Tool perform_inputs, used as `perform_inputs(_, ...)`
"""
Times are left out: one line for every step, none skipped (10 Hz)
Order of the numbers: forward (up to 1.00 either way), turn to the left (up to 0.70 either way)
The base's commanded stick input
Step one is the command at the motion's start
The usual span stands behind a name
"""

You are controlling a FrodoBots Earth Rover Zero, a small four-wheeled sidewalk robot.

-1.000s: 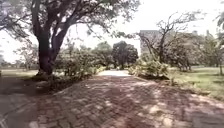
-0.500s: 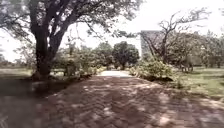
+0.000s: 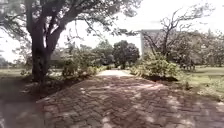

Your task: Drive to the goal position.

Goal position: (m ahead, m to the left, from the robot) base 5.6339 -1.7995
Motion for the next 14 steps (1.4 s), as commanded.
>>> perform_inputs(0.7,-0.19)
perform_inputs(0.7,-0.29)
perform_inputs(0.7,-0.35)
perform_inputs(0.7,-0.35)
perform_inputs(0.7,0.0)
perform_inputs(0.7,0.0)
perform_inputs(0.7,-0.09)
perform_inputs(0.7,-0.27)
perform_inputs(0.7,-0.35)
perform_inputs(0.7,-0.35)
perform_inputs(0.7,0.0)
perform_inputs(0.7,0.0)
perform_inputs(0.7,0.0)
perform_inputs(0.7,0.0)
